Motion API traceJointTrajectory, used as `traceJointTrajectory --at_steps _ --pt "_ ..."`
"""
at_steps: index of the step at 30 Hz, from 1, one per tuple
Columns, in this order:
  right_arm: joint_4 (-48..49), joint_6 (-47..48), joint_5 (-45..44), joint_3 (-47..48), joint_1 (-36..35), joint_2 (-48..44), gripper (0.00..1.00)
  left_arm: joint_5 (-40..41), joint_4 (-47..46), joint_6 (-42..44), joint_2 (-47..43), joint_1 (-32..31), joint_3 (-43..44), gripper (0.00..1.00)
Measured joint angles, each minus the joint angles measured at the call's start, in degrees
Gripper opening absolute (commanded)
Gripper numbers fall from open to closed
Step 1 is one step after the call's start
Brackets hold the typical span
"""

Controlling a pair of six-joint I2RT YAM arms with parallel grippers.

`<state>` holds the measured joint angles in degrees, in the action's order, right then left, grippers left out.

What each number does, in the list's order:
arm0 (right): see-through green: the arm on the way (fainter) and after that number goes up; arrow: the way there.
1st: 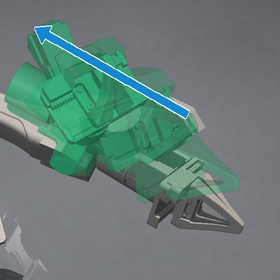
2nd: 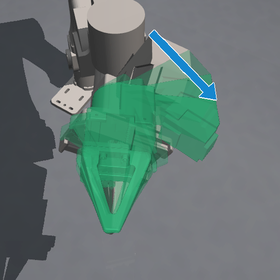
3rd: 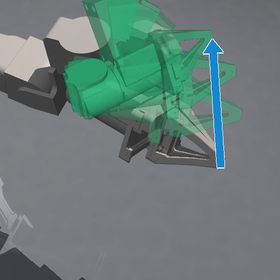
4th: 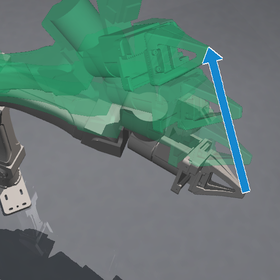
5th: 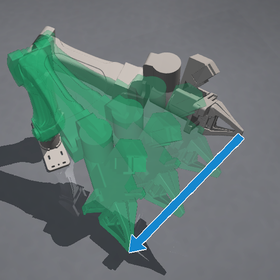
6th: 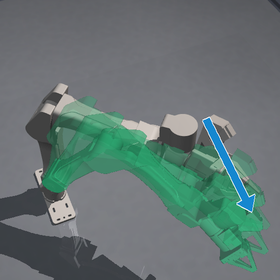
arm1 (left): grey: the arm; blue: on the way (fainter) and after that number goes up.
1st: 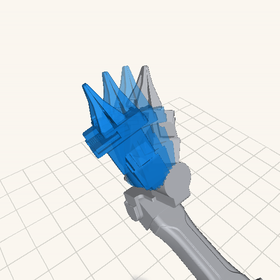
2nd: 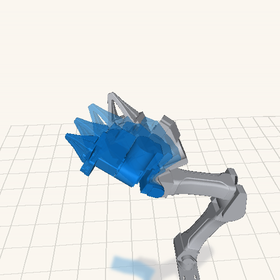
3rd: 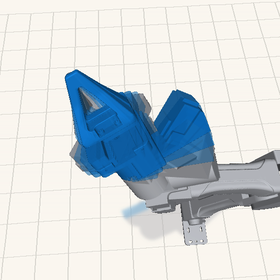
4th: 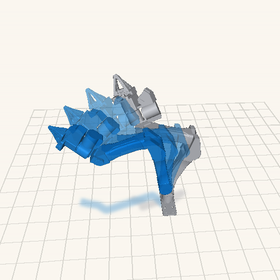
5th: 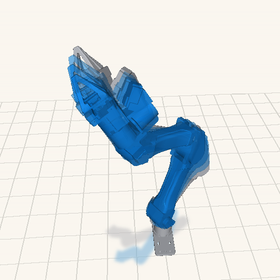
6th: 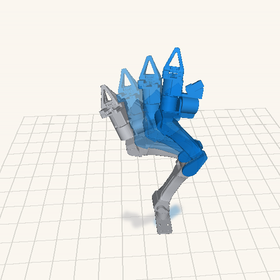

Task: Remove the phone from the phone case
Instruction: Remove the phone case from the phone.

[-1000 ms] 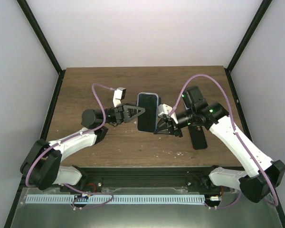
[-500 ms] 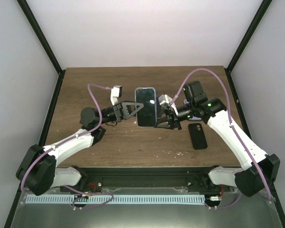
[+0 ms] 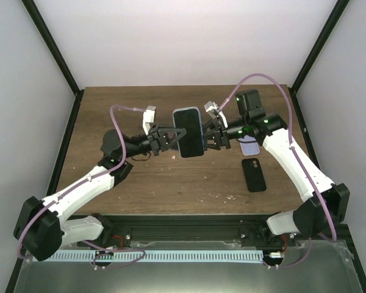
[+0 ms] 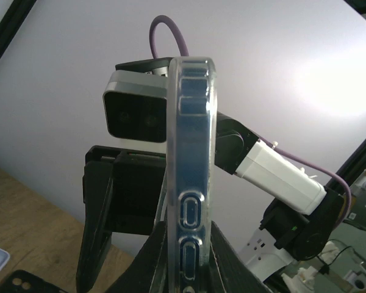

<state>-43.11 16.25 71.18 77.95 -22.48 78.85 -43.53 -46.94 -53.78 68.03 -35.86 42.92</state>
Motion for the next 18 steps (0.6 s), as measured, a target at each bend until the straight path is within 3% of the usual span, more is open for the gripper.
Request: traceJointTrajectory --at_steps 9,13,17,18 --pt "9.4 -7.54 6.43 -0.44 1.03 0.07 0.42 0.87 4.31 5.62 -1.86 -1.51 0.37 0.0" --pt "13.31 -10.08 9.29 -2.51 1.29 -0.07 0.28 0.55 5.73 6.56 -1.7 -1.92 0.37 0.0" --pt "13.66 -9.84 11.32 -5.4 1.73 -0.04 0.03 0.72 8.04 7.04 -0.83 -1.92 0.35 0.0" --pt "13.6 -9.6 11.67 -6.49 1.86 -0.04 0.01 0.85 8.79 7.15 -0.57 -1.88 0.24 0.0"
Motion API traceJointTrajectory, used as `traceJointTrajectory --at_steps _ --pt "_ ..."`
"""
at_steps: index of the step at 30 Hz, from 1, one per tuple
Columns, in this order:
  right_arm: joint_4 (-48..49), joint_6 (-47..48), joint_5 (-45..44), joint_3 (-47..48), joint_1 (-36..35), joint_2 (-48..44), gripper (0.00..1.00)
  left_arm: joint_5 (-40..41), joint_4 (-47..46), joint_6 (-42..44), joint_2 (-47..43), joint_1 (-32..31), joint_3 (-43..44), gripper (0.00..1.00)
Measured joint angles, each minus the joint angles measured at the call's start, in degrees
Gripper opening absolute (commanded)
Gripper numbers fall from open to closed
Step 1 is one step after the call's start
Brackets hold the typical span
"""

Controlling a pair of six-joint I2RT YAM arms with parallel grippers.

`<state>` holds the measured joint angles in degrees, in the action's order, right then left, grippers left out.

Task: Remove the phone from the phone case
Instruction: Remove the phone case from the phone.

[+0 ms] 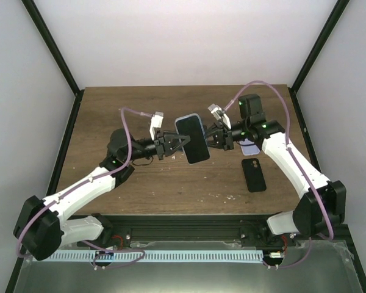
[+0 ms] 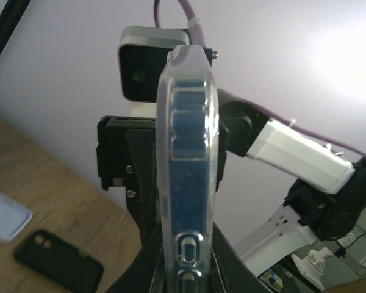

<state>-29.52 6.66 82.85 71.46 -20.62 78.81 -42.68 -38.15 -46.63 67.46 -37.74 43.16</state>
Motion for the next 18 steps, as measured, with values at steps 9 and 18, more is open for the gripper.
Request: traceJointTrajectory --at_steps 9,18 --pt "10.34 -4.48 -6.05 -20.35 2.62 0.85 0.01 0.66 7.08 -1.16 9.14 0.46 -3.32 0.31" --pt "21.62 -10.1 -19.02 -31.34 1.4 7.45 0.01 15.65 15.89 -3.28 19.34 -0.59 -3.96 0.54"
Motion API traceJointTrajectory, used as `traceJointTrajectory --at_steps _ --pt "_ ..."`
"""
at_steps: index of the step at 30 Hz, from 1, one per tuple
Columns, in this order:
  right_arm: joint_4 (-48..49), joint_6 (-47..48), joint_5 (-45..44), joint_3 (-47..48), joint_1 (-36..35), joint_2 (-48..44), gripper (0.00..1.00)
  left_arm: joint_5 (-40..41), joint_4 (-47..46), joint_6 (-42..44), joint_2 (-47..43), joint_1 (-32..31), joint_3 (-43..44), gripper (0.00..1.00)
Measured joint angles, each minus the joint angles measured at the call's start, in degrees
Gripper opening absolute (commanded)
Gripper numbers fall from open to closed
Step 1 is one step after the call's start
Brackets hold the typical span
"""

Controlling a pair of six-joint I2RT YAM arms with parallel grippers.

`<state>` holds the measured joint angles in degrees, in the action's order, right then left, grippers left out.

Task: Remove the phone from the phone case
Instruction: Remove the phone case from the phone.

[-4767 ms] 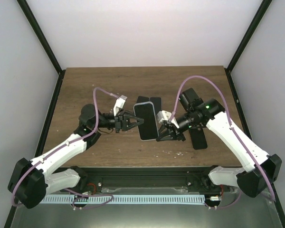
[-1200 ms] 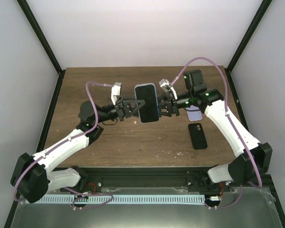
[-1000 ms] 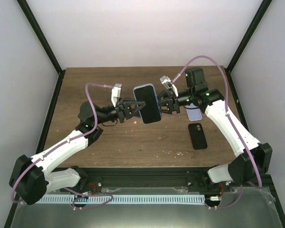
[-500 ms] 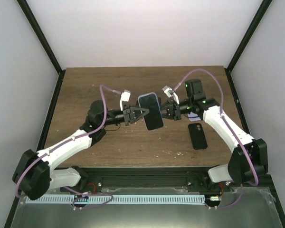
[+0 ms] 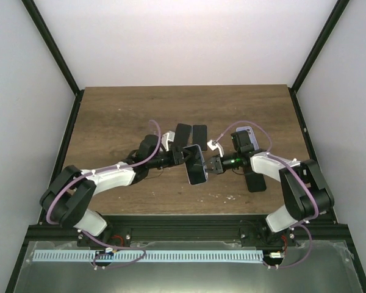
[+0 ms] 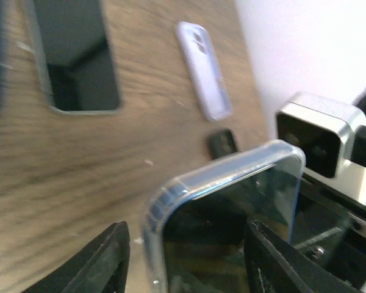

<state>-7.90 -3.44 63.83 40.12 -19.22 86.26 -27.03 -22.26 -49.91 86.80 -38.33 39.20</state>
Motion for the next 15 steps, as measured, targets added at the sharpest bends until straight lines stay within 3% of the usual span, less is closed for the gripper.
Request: traceJointTrajectory --at_steps 7,15 --pt "3.26 -7.74 -7.69 0.04 -0.83 4.2 0.01 20.61 12.5 1.81 -6.54 -5.77 0.11 0.57" --pt "-0.74 -17.7 -19.96 0.55 -0.83 4.2 0.01 41.31 29.09 10.03 -8.92 -23.06 6.71 0.52"
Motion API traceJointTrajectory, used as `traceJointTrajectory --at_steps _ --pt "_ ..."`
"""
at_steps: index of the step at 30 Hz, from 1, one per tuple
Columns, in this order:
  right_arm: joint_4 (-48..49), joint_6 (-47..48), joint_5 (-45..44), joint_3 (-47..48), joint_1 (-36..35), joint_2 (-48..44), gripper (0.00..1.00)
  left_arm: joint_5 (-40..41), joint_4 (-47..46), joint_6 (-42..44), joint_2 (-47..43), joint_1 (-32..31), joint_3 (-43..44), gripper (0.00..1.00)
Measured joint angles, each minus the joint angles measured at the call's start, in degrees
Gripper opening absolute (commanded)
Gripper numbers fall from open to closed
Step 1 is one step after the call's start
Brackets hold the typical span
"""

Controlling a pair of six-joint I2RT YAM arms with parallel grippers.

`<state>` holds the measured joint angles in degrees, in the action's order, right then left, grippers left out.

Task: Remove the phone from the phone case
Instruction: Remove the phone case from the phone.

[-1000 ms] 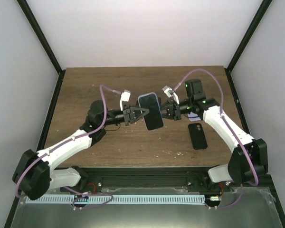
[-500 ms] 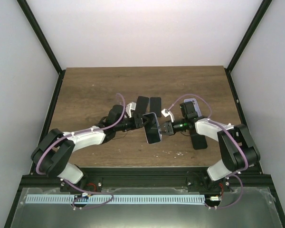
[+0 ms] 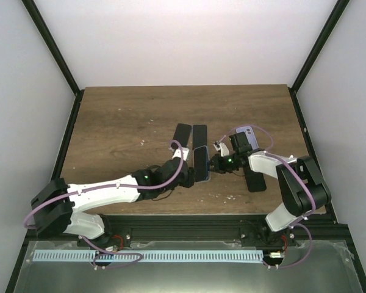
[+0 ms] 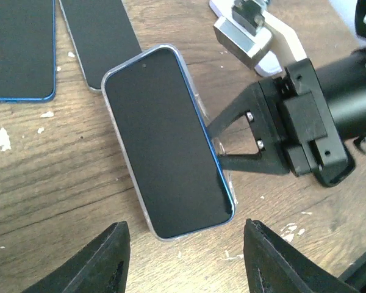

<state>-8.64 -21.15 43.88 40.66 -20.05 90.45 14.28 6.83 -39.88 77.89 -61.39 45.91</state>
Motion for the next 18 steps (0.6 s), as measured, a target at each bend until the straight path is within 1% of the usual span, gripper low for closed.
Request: traceJointTrajectory --at_steps 4,7,9,14,18 --pt "-2.14 -3.91 -3.13 -0.11 -0.02 -2.75 0.01 5.9 4.66 4.28 4.17 -4.44 5.44 0.52" --pt "-1.88 -6.82 -4.61 -0.79 -0.02 -5.09 0.01 8.24 6.43 6.91 8.9 -5.97 9.49 0.53" --pt "-1.64 -8.2 -4.98 -1.25 0.0 -5.55 0.01 9.42 7.58 8.17 13.62 -7.5 11.89 0.53" --pt "-1.64 -10.27 -4.66 -1.95 0.0 -4.87 0.01 12.57 10.95 11.02 22.34 -10.71 18.38 0.49" --pt "-1.6 -10.88 -3.89 -1.95 0.04 -3.85 0.01 14.93 12.59 13.07 24.81 -11.26 20.26 0.44"
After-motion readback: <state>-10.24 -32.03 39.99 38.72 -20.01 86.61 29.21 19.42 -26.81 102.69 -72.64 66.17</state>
